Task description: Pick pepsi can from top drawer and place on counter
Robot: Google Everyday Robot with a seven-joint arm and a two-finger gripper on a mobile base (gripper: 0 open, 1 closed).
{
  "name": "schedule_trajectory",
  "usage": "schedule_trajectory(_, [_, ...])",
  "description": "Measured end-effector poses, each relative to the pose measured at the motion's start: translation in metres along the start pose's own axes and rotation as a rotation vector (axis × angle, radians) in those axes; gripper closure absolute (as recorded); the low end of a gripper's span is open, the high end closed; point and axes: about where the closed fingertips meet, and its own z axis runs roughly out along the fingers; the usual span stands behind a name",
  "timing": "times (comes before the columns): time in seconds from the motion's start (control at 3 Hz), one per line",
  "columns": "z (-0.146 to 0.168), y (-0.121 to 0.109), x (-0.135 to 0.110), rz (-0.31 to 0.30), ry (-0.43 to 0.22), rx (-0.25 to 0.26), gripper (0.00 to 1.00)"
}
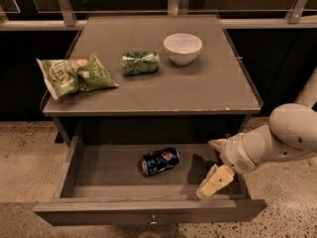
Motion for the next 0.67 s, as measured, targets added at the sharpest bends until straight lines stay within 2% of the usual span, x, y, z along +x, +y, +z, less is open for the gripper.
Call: schedule_trajectory(0.67, [0.033,-0.038,-0.042,-0.088,-0.020,0.018,0.00])
